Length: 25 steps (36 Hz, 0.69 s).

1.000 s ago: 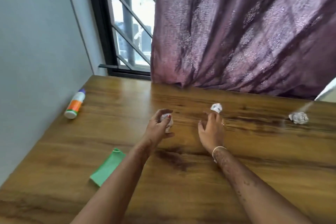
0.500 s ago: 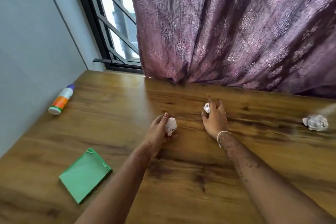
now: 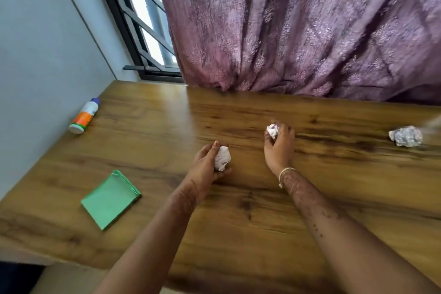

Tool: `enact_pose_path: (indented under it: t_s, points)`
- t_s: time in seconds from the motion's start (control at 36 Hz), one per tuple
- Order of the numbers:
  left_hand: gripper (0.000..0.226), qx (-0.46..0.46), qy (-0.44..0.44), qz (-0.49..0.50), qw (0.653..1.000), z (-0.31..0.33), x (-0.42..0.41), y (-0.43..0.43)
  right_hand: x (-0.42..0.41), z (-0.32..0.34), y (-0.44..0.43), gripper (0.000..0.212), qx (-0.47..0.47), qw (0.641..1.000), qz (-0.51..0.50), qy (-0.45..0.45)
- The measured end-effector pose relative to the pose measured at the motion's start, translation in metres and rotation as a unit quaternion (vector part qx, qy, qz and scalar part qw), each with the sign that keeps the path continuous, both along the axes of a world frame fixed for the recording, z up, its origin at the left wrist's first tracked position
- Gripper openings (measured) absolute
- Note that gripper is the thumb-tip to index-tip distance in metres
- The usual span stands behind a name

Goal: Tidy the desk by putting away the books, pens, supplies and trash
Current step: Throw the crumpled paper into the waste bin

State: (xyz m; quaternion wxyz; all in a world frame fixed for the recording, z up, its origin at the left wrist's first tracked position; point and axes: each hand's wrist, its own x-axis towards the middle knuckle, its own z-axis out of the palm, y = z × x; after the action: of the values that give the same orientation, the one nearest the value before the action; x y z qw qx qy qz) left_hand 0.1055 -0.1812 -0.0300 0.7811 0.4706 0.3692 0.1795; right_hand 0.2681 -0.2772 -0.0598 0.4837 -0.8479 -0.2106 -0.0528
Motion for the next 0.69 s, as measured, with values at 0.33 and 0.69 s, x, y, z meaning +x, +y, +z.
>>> enact_pose_path:
  t_s: [0.33, 0.69]
  points:
    - [0.031, -0.015, -0.029, -0.105, 0.994, 0.021, -0.01, -0.09, -0.067, 0.012, -0.13, 0.033, 0.119, 0.981, -0.083, 0.132]
    - [0.022, -0.033, -0.002, -0.319, 0.947, 0.021, -0.042, -0.284, -0.182, 0.008, -0.328, 0.003, 0.151, 0.962, -0.189, 0.127]
